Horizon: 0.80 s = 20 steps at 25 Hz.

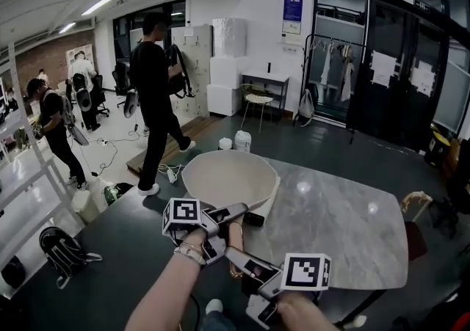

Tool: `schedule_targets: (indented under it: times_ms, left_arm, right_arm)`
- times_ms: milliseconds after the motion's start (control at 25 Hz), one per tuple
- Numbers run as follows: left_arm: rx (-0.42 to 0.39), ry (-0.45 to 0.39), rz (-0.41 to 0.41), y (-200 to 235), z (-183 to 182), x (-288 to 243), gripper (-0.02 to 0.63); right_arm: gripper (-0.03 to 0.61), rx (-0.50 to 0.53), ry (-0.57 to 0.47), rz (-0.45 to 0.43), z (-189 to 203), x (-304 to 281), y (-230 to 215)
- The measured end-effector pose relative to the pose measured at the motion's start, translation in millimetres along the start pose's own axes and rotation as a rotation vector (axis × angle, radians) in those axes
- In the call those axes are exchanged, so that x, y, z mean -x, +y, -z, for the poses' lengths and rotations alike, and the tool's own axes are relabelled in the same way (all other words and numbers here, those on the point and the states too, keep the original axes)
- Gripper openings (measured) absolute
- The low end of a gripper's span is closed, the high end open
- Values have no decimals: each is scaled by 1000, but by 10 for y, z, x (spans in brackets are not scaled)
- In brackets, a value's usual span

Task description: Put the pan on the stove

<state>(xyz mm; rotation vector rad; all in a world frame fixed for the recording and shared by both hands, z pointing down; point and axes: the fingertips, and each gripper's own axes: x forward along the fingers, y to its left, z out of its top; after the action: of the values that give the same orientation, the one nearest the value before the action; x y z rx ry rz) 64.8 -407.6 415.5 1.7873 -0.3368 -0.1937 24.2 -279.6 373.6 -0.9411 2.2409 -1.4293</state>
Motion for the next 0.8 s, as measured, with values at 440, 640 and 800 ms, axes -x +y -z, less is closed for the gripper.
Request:
schedule_targets:
  times_ms: [440, 640, 800]
  left_arm:
    - [50, 21, -24, 399, -407, -271, 262]
    - [71, 25, -21, 559, -602, -376, 262]
    - [78, 34, -29, 638, -757, -446, 262]
  right_arm:
    - [186, -38, 5, 19, -334, -376, -374]
    - [186, -31, 8, 44, -483, -539, -553]
    - [186, -61, -1, 34, -592, -684, -601]
